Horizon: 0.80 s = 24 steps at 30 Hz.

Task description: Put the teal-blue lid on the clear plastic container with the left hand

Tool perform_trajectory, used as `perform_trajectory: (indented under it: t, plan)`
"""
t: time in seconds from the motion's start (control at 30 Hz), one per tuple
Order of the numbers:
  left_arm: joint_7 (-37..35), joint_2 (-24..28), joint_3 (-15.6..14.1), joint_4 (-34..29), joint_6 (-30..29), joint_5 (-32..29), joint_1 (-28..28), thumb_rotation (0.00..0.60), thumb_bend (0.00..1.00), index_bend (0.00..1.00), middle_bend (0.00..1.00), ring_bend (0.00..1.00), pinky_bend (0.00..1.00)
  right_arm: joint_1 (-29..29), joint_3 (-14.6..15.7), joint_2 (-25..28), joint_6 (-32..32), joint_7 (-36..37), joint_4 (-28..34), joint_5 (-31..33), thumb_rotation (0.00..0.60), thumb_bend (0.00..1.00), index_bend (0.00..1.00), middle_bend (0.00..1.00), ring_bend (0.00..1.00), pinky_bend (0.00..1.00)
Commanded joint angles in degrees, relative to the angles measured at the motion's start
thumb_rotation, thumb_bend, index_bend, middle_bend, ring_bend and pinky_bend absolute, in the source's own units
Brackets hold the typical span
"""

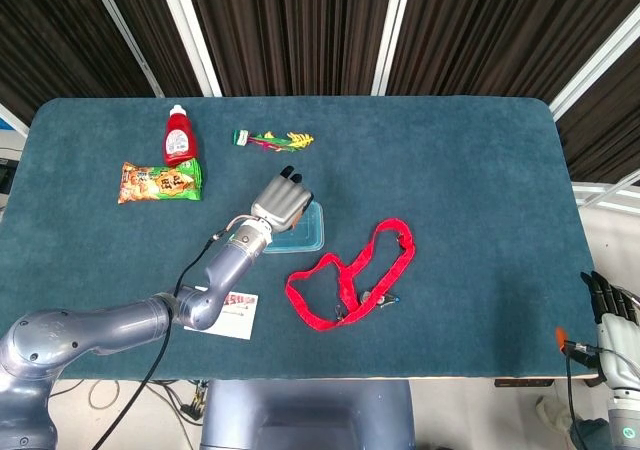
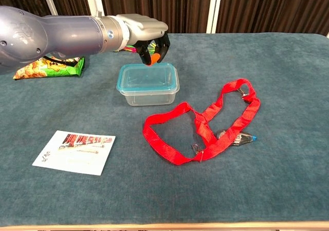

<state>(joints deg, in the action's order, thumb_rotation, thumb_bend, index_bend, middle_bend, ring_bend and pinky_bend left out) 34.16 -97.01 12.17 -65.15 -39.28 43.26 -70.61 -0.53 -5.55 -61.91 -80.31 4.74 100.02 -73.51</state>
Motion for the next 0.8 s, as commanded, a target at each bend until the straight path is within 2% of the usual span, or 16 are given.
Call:
perform_trajectory:
  t: [0.03, 0.53, 0.8]
  plan:
    - [-0.3, -0.4, -0.2, 0.5, -0.1, -0.2, 0.0, 0.600, 0.58, 0.58, 0.51, 0.20, 0.13, 0.0, 0.0, 0.0, 0.0, 0.0, 0.1, 0.1, 0.600, 0.39, 0.06, 0.04, 0.02, 0.00]
    - [-1.6, -3.4, -0.6, 4.3, -0.5, 0.2, -0.3, 0.600, 0.58, 0.59, 0.50, 0.20, 0.13, 0.0, -0.1, 0.1, 0.2, 0.0, 0.3, 0.3, 0.600, 0.39, 0.06, 0.04, 0.02, 0.00]
    - [1.0, -5.6, -0.1, 6.2, -3.1, -2.5, -0.4, 0.600, 0.58, 0.59, 0.50, 0.20, 0.13, 0.1, -0.1, 0.2, 0.3, 0.1, 0.4, 0.4, 0.600, 0.39, 0.06, 0.04, 0.02, 0.00]
